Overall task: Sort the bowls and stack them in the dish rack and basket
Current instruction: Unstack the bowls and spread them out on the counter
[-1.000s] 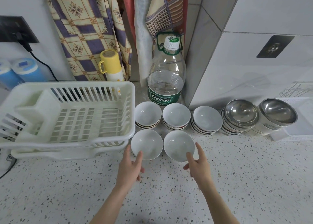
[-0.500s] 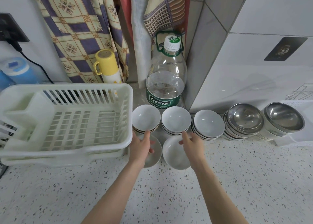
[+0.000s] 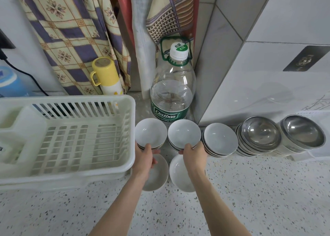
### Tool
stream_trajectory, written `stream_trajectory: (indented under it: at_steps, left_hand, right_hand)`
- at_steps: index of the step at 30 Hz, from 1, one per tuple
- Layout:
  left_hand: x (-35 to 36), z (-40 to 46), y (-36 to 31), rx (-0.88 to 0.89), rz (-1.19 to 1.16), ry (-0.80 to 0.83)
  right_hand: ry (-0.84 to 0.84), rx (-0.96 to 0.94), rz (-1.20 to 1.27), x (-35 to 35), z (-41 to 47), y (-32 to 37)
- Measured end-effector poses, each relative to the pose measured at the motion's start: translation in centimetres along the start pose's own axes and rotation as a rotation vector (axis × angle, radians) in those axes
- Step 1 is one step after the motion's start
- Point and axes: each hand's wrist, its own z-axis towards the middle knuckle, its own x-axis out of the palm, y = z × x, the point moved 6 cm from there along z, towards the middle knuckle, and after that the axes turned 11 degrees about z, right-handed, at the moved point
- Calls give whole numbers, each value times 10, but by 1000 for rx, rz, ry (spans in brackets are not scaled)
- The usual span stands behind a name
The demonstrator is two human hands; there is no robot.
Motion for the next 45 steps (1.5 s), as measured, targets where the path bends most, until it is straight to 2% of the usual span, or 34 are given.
stream_trajectory:
  at_steps: [18,24,31,34,38,45]
  left_hand:
    - [-2,-19,10,15,-183,98]
    - [-6,-47,1,169,-203,159]
    - [-10,-98,18,266,-185,202]
    - [-15,-125,34,261,-178,189]
    - [-28,-156,66,171,-172,132]
    - [-74,-199,119,53,-162,-61]
  right_hand:
    - [-65,-145,241,-27,-28,2]
    - [-117,-190,401,-57,-54,-2]
    - [-62,-185,487,-86,-88,-15]
    - [-16,-186,480,-95,-103,-23]
    - [55,-197,428,-107,-122,-33]
    - [202,-115,306,-110,-157,-68]
